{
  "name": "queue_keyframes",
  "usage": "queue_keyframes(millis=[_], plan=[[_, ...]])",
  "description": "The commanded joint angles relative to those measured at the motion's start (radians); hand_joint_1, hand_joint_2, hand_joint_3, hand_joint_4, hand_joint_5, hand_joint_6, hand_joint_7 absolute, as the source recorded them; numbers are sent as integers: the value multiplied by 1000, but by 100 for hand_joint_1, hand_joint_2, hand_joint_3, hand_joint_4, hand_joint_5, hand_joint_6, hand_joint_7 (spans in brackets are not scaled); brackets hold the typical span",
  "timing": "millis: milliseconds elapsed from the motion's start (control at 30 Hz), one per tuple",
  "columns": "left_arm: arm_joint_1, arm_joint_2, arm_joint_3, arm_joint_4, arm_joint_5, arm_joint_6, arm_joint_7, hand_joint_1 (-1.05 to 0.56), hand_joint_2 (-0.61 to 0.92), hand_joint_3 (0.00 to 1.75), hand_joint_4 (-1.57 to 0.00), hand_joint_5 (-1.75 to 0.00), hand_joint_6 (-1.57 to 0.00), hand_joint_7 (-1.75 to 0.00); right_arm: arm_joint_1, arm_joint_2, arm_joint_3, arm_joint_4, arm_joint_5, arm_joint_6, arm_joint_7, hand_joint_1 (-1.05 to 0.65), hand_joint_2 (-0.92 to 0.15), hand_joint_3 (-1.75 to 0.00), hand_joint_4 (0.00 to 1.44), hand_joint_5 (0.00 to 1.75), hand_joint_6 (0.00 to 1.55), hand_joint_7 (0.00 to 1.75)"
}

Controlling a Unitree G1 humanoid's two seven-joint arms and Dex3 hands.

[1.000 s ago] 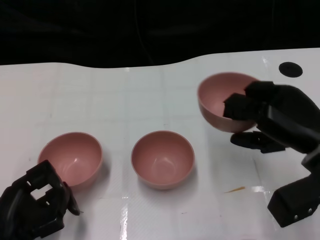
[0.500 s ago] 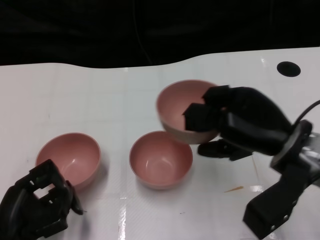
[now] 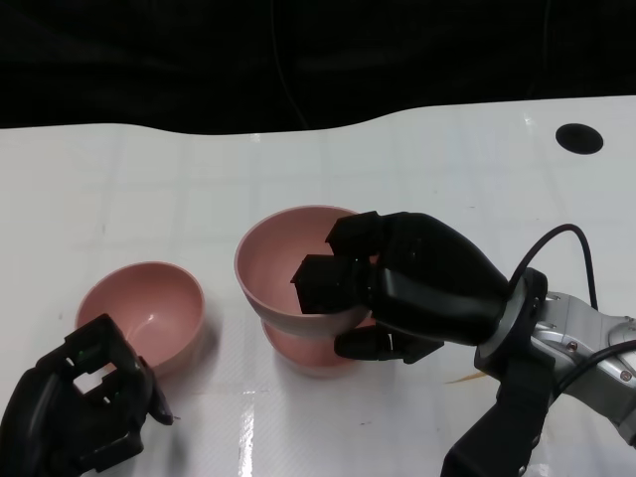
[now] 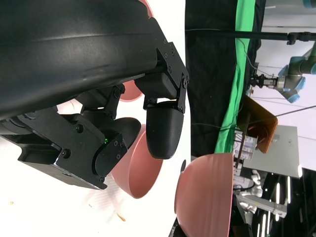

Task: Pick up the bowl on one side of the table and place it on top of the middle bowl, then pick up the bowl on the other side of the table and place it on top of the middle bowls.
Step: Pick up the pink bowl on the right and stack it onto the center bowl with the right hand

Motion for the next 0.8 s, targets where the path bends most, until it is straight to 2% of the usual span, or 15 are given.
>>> queue_keyframes(millis=[33, 800], plan=[[2, 9, 2, -4, 1, 0, 8, -2, 54, 125, -79, -175, -75, -153, -10, -4, 4, 12, -7, -3, -2, -18, -41, -114, 98, 175, 68, 175], [7, 6, 0, -18, -10, 16, 12, -1, 51, 130, -78, -175, -73, -158, -15, -3, 17, 50, -17, -3, -19, -17, -40, -114, 99, 175, 67, 175]])
